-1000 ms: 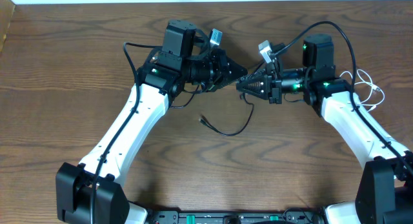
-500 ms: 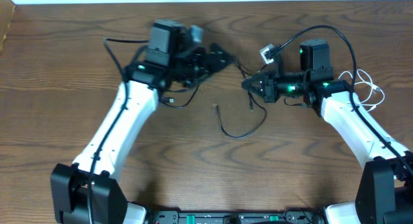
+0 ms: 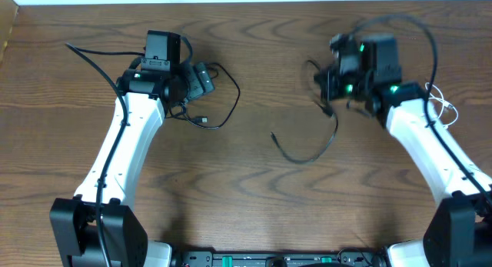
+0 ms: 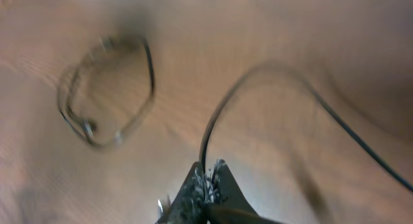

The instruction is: Untangle cables

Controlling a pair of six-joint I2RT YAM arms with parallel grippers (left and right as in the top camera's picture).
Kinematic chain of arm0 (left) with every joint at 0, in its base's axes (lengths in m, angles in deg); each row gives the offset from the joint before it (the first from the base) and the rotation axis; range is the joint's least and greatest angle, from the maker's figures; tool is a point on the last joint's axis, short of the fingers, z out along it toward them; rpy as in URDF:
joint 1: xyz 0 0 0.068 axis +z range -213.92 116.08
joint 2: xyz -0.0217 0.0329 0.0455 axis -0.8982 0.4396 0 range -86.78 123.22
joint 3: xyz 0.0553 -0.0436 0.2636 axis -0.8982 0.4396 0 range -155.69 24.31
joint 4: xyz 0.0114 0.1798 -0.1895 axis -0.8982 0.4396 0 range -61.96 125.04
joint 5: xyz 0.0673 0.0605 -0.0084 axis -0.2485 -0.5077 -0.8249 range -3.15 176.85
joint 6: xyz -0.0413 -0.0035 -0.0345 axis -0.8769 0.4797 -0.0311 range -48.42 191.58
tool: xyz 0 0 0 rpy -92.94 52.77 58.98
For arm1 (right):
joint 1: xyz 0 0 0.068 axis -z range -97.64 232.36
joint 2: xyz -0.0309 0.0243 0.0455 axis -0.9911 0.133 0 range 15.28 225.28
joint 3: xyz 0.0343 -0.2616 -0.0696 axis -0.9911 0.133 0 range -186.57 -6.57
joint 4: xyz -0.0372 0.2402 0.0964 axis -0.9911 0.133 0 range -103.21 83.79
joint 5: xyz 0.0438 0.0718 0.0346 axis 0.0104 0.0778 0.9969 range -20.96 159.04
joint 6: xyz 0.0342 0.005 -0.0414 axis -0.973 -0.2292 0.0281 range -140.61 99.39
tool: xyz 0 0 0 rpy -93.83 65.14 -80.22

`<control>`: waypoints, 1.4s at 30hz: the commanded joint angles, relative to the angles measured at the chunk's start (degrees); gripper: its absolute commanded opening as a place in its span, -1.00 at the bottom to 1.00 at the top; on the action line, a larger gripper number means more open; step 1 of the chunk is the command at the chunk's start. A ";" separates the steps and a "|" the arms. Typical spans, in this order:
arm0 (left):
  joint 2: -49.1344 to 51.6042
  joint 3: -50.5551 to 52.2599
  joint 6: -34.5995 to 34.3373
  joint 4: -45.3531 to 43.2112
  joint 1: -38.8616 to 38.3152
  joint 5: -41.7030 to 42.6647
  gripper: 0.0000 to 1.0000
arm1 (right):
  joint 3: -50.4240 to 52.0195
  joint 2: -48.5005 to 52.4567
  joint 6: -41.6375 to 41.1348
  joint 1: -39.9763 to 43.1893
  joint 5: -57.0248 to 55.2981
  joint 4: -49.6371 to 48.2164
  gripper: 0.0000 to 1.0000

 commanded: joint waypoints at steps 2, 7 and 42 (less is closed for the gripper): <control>0.74 0.13 2.08 0.24 0.24 -12.90 0.96 | -11.13 -1.46 6.27 -0.35 -4.26 -3.23 -0.98; 3.34 0.33 2.05 0.26 0.07 -12.83 0.96 | -14.69 -1.44 8.81 -0.24 -23.74 -14.93 -0.98; 9.84 0.33 2.05 -1.53 0.07 -12.85 0.96 | -14.36 11.04 -8.61 19.93 -32.22 36.92 0.45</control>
